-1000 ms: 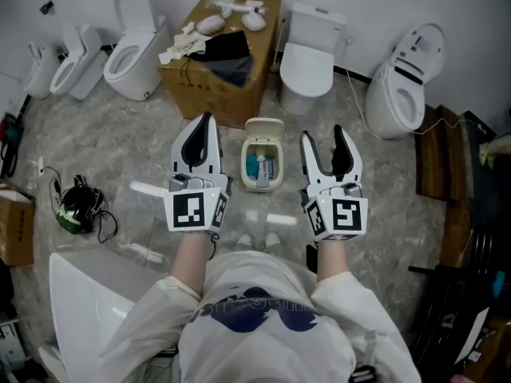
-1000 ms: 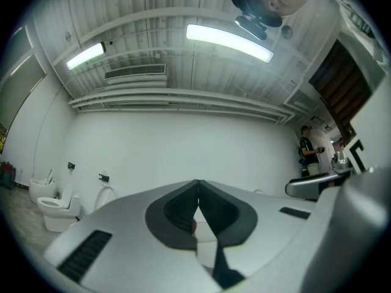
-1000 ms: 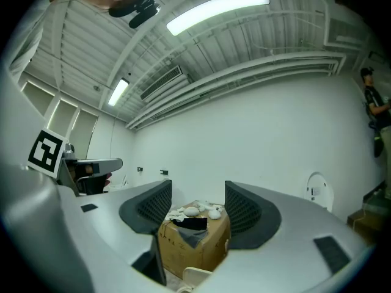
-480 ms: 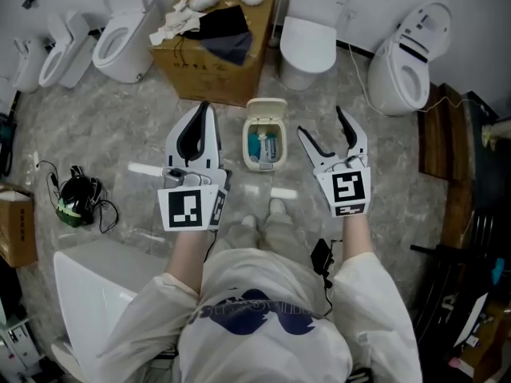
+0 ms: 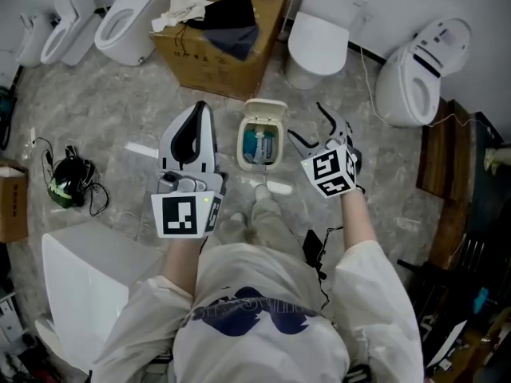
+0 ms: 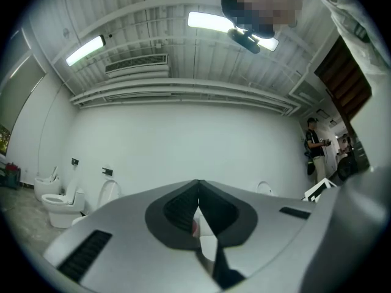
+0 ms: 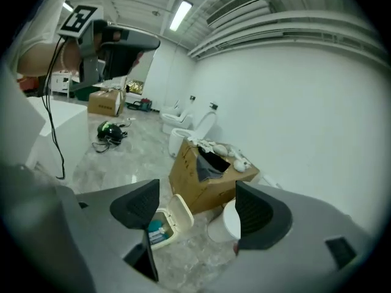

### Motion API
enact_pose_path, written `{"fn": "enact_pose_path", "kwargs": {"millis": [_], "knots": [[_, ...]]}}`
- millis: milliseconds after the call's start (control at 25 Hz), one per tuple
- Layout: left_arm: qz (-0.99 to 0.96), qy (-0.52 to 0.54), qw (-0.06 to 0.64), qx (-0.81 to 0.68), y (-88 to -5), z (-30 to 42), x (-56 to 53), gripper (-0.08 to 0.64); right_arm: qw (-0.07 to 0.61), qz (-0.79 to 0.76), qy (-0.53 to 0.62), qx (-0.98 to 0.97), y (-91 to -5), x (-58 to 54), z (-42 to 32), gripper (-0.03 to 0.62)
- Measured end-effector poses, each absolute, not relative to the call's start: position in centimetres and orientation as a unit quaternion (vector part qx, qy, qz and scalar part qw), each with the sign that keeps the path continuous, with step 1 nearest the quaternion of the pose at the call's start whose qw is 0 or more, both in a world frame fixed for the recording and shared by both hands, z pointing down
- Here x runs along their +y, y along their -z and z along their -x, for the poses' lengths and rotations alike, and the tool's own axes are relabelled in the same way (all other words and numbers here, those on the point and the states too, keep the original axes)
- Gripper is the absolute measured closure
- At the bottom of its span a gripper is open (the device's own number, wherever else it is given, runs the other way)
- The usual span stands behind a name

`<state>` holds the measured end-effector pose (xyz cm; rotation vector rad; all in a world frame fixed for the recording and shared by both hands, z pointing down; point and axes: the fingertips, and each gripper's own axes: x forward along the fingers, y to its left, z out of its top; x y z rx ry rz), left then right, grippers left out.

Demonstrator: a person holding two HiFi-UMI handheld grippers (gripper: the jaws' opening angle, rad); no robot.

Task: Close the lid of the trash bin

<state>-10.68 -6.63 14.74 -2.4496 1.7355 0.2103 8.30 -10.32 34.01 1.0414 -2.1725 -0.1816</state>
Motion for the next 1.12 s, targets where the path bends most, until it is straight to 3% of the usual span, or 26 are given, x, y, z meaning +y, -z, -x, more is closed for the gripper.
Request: {"fn": "enact_pose_path", "kwargs": {"millis": [520,1120], "knots": [[0.797,-0.023,0.042,0.602,-20.1,6.7,-15.0,0.560,0.485,-0.208,0.030,-0.849,-49.5,-19.8,-6.6,0.193],[0.791,-0.013,0.019,0.611,-26.4,6.0,-23.4,0.560,0.561,-0.099,-0.035,-0.821,-63.3,-24.0,-6.1,0.199]]}}
